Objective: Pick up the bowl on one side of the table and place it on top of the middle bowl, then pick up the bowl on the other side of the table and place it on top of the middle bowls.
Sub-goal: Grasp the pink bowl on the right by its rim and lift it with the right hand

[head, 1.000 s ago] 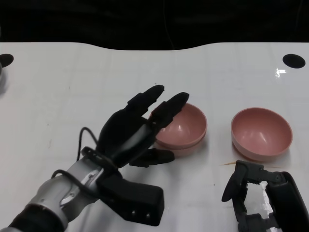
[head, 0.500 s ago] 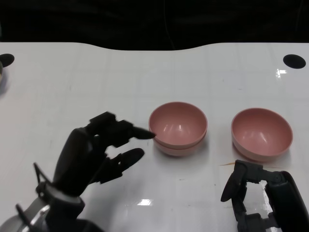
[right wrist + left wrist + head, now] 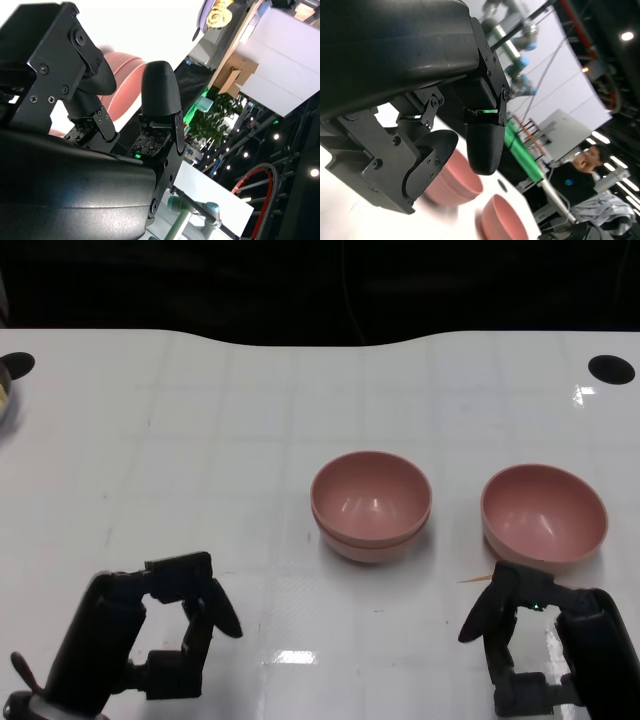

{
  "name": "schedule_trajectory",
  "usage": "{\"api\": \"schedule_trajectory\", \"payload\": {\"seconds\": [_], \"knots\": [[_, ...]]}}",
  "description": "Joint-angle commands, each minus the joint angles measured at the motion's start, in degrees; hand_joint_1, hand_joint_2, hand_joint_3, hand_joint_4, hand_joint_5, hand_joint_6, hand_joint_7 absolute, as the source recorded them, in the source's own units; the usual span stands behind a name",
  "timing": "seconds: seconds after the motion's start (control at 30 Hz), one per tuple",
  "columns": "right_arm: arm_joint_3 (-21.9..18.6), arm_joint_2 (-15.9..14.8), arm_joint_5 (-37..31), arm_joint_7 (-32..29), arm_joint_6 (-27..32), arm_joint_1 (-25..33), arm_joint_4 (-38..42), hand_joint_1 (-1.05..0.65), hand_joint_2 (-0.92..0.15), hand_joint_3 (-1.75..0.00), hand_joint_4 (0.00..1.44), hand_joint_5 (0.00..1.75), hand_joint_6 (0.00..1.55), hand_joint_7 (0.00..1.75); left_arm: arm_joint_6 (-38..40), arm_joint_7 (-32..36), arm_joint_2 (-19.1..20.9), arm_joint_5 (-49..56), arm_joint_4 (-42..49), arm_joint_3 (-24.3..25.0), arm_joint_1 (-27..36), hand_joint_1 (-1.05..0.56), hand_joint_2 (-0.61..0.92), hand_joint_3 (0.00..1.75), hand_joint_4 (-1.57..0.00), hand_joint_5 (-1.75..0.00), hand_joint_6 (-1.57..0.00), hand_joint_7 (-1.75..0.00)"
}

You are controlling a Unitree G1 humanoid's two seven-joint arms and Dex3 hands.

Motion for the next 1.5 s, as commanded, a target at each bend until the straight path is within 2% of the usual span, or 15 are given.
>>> {"api": "schedule_trajectory", "payload": {"seconds": [0.03,0.07,0.17,0.23,0.27,0.33,0.4,0.5,0.7,0.93,1.2,1.4,1.5], "knots": [[-1.48,-0.74,1.65,-0.23,1.43,-0.85,-0.84,0.15,-0.44,-1.28,0.64,1.59,0.59,1.18,0.85,-4.79,-0.94,-4.07,2.06,1.37,-0.01,-0.01,0.24,1.63,-0.97,-1.74,-0.84,-1.65],[-1.68,-0.99,1.88,0.05,2.20,-0.87,-1.25,0.15,-0.42,-1.27,0.56,1.54,0.50,1.14,0.78,-6.12,-1.38,-4.94,2.81,1.66,-0.13,-0.03,0.25,1.63,-0.97,-1.75,-0.82,-1.68],[-2.66,-2.01,0.28,0.37,6.55,-0.53,-4.27,0.11,-0.36,-1.29,0.46,1.46,0.38,1.10,1.31,-8.56,-2.57,-5.72,3.87,3.07,-0.33,-0.03,0.27,1.61,-0.97,-1.75,-0.80,-1.69],[-3.48,-2.84,-2.12,-0.03,9.16,-0.44,-6.42,0.07,-0.38,-1.13,0.38,1.30,0.28,1.02,1.94,-9.40,-3.29,-5.42,3.91,4.05,-0.37,-0.04,0.29,1.57,-0.97,-1.75,-0.80,-1.69],[-4.09,-3.71,-5.07,-0.72,10.92,-0.58,-7.83,0.04,-0.41,-1.03,0.34,1.23,0.24,0.96,2.13,-9.74,-3.67,-5.20,3.97,4.50,-0.37,-0.03,0.31,1.54,-0.97,-1.75,-0.80,-1.69],[-5.07,-5.25,-11.84,-2.10,15.59,-0.62,-11.09,-0.11,-0.61,-0.53,0.17,1.08,0.11,0.77,2.21,-10.81,-4.42,-5.40,4.08,5.02,-0.34,-0.03,0.32,1.52,-0.96,-1.75,-0.80,-1.69],[-5.51,-6.22,-16.27,-2.35,19.88,-0.50,-13.81,-0.24,-0.75,-0.20,0.05,1.01,0.05,0.65,1.75,-11.69,-5.12,-5.40,4.34,5.35,-0.43,-0.04,0.31,1.54,-0.97,-1.75,-0.80,-1.69],[-5.64,-7.66,-22.26,-2.80,25.78,-0.76,-17.00,-0.37,-0.79,-0.06,0.01,0.97,0.05,0.59,1.46,-13.12,-6.17,-6.10,4.85,5.86,-0.56,-0.05,0.29,1.57,-0.97,-1.75,-0.80,-1.69],[-4.22,-10.80,-28.22,-1.65,33.02,-2.27,-18.48,-0.44,-0.78,-0.01,0.01,0.94,0.02,0.53,0.93,-13.24,-7.62,-4.00,5.36,7.64,-0.71,-0.04,0.29,1.57,-0.98,-1.75,-0.81,-1.69],[0.67,-16.31,-35.51,-2.39,36.70,-7.72,-10.54,-0.45,-0.80,0.00,0.19,0.66,0.26,0.23,0.16,-14.33,-8.19,-2.79,6.50,7.98,-1.27,-0.03,0.24,1.64,-0.98,-1.75,-0.83,-1.66],[6.81,-17.30,-38.36,-4.18,40.40,-15.19,1.51,-0.44,-0.77,0.00,0.29,0.49,0.39,0.08,-0.28,-14.33,-8.69,-1.84,6.76,8.33,-1.28,-0.03,0.24,1.67,-0.99,-1.75,-0.84,-1.64],[10.68,-17.73,-38.07,-7.21,40.09,-20.11,10.55,-0.44,-0.78,0.00,0.36,0.43,0.46,0.06,-0.26,-14.90,-8.96,-2.29,6.60,8.17,-1.05,-0.03,0.24,1.66,-0.98,-1.75,-0.85,-1.62],[12.80,-17.34,-37.91,-9.90,39.07,-23.97,17.57,-0.28,-0.82,-0.01,0.50,0.37,0.57,0.06,0.02,-14.89,-9.10,-2.31,6.34,8.22,-0.93,-0.05,0.25,1.65,-0.97,-1.75,-0.85,-1.61]]}}
